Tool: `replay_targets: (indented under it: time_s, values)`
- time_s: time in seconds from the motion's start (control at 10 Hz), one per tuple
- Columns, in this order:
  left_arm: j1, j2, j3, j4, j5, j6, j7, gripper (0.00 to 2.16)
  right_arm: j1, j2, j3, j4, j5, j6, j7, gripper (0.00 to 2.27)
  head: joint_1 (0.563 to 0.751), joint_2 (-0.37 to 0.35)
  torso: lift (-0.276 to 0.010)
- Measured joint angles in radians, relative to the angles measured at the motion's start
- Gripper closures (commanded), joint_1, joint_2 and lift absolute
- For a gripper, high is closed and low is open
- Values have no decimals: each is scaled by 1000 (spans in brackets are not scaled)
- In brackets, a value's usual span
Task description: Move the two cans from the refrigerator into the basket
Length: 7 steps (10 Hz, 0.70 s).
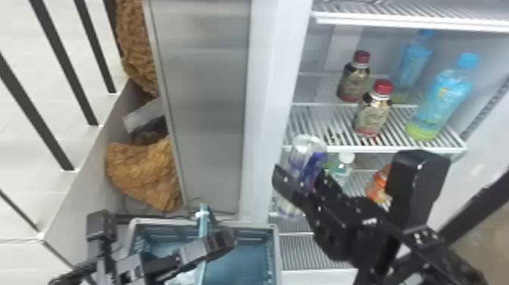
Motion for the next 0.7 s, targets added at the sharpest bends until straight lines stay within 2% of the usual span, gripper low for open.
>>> replay_targets:
  time_s: [0.2, 0.4, 0.7]
  values:
    - [1, -1, 3, 0, 0, 0, 0, 1191, 19, -1, 9, 16, -31, 63, 33, 1194, 695, -28, -31]
    - [1, -1, 2, 0, 0, 0, -1, 1191, -12, 0, 9, 124, -67, 129, 120, 1147, 695, 0, -31]
    - [1, -1, 5, 0, 1, -2, -1, 1191, -29, 8, 7, 182, -71, 164, 171, 137, 695, 17, -31]
